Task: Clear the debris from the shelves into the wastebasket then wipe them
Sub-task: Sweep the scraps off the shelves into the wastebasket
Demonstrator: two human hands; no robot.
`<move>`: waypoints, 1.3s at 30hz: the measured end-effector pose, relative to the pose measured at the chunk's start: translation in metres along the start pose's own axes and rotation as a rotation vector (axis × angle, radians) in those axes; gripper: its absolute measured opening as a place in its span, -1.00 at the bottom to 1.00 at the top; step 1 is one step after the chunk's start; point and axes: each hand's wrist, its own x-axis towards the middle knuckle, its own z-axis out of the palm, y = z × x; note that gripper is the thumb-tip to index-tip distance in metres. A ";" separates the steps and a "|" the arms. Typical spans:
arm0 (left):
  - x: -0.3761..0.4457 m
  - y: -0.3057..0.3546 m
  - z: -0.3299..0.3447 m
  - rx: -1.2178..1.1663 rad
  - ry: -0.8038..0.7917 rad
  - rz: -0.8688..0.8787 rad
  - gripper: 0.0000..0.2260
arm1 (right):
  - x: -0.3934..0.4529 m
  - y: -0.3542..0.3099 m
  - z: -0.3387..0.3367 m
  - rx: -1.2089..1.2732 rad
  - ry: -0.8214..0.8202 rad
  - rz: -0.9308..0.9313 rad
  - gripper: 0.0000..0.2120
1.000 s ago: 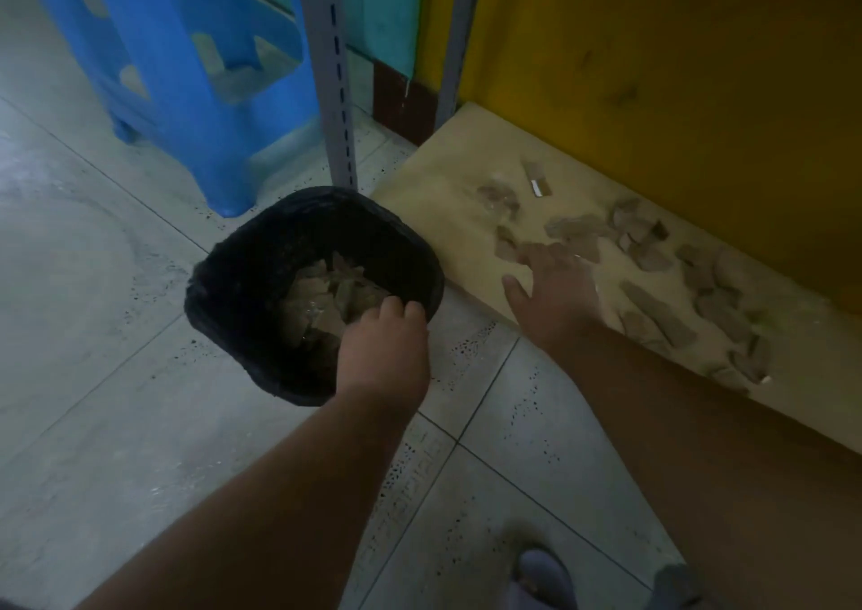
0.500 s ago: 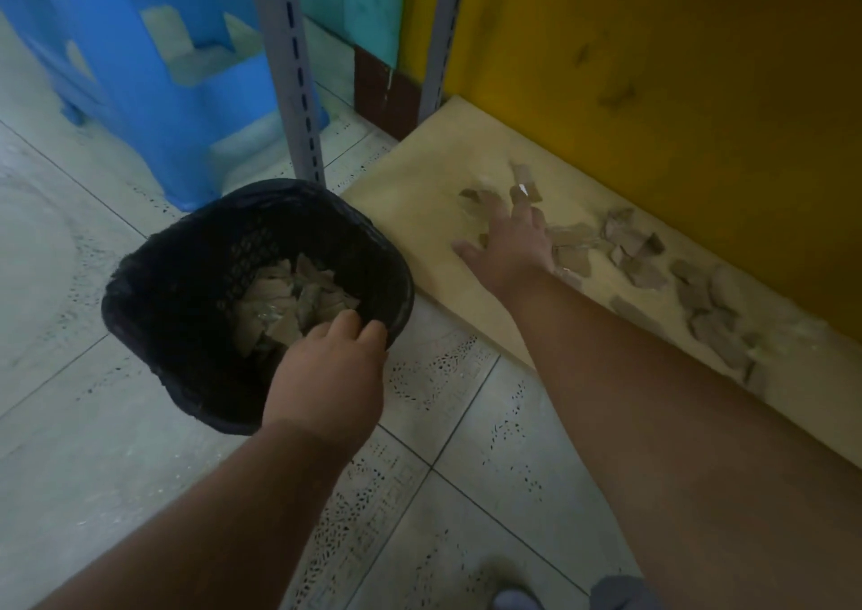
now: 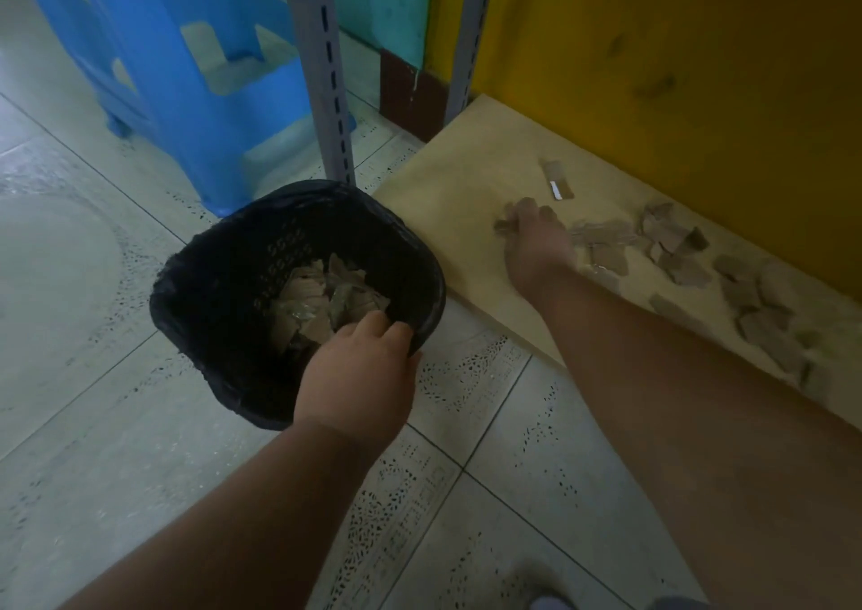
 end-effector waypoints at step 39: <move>-0.027 -0.036 -0.014 -0.114 -0.134 0.127 -0.84 | -0.076 -0.159 -0.033 -0.016 -0.438 -0.547 -0.89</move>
